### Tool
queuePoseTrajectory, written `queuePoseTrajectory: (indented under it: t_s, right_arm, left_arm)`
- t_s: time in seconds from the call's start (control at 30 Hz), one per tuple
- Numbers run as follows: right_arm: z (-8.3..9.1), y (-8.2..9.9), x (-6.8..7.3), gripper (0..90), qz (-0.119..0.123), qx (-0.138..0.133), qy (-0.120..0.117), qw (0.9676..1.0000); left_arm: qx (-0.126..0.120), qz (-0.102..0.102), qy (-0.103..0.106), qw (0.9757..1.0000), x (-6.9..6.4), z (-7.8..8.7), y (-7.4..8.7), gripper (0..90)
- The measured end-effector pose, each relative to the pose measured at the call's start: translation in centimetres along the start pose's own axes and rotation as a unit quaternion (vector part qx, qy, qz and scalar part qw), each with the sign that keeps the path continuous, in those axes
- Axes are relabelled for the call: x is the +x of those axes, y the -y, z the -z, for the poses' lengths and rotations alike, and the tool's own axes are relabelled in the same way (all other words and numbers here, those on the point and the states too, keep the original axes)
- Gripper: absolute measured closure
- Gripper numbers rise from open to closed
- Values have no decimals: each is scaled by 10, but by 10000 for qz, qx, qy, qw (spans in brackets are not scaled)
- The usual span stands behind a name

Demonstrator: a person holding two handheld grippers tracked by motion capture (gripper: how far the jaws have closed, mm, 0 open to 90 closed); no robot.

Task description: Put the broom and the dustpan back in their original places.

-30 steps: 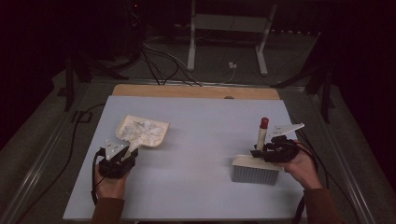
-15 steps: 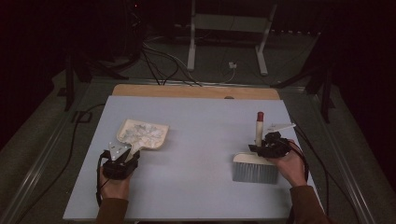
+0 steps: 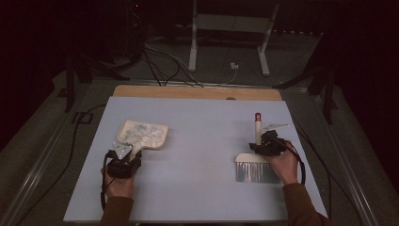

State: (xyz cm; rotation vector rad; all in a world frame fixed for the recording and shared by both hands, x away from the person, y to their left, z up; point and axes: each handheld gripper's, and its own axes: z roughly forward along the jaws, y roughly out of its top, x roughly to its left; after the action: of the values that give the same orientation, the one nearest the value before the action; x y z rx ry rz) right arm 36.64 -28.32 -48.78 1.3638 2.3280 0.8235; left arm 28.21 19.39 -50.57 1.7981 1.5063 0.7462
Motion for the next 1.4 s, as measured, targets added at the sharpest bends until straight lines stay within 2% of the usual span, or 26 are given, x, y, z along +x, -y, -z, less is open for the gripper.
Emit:
queuePoseTrajectory:
  t_s: [0.37, 0.6, 0.8, 1.1, 1.3, 1.4]
  right_arm:
    - [-12, 0, -1, 605, -210, 46, 139, 9997]
    - [-19, 1, -3, 604, -352, 137, 205, 9991]
    - [-22, 2, -6, 600, -396, 197, 268, 9987]
    - [-27, 2, -4, 594, -307, 336, 294, 9985]
    - [-27, 1, -3, 589, -226, 343, 332, 9986]
    - [-28, 1, -3, 584, -197, 337, 387, 9985]
  left_arm:
    - [74, 93, -158, 9998, -8, -16, -1, 664]
    - [156, 96, -301, 9994, -10, -20, -1, 664]
    - [205, 105, -321, 9992, -12, -22, 0, 664]
    - [289, 136, -421, 9986, -15, -24, 2, 664]
    - [331, 324, -440, 9980, -15, -26, 8, 662]
    - [352, 322, -439, 9979, -16, -26, 9, 660]
